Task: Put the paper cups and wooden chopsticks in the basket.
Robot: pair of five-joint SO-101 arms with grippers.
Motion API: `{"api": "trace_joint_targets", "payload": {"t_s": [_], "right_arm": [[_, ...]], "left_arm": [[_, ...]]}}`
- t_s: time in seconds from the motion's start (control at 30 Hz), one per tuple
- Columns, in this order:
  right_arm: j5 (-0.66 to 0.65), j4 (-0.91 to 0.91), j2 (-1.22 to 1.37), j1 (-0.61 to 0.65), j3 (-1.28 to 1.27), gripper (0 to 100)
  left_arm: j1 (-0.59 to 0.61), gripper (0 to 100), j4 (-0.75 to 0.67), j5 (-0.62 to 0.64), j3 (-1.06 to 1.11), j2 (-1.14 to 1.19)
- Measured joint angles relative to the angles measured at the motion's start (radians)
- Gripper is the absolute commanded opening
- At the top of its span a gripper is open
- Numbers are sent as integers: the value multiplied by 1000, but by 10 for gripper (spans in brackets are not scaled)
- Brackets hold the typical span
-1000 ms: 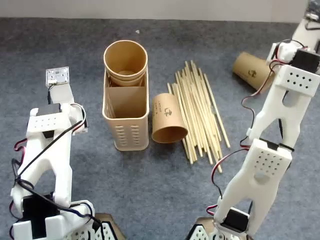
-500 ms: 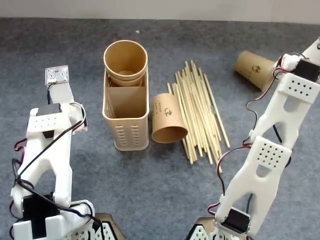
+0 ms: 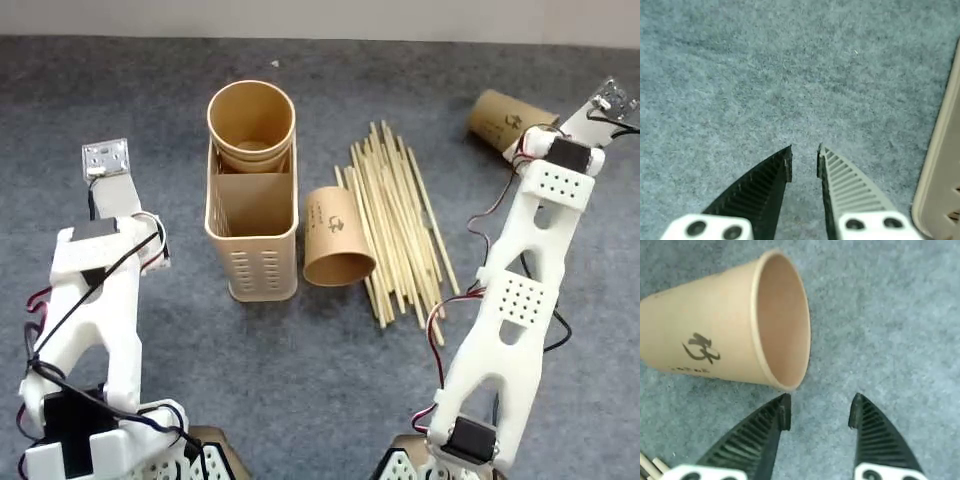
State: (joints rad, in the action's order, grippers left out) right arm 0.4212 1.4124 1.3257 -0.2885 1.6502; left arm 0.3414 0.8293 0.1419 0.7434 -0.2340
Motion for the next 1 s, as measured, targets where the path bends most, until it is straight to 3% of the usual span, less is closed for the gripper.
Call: {"api": "trace_joint_targets", "payload": {"t_s": [0.27,0.53,0.7,1.0], "right_arm": [[97,-2,-37,21,0,199],[5,-17,-173,91,0,199],[-32,-163,-207,87,2,199],[-32,-269,-164,48,2,199]], "left_arm": [[-2,105,-48,0,25,0],[-2,105,-48,0,25,0],[5,105,-48,0,25,0],[6,105,-48,0,26,0]]}}
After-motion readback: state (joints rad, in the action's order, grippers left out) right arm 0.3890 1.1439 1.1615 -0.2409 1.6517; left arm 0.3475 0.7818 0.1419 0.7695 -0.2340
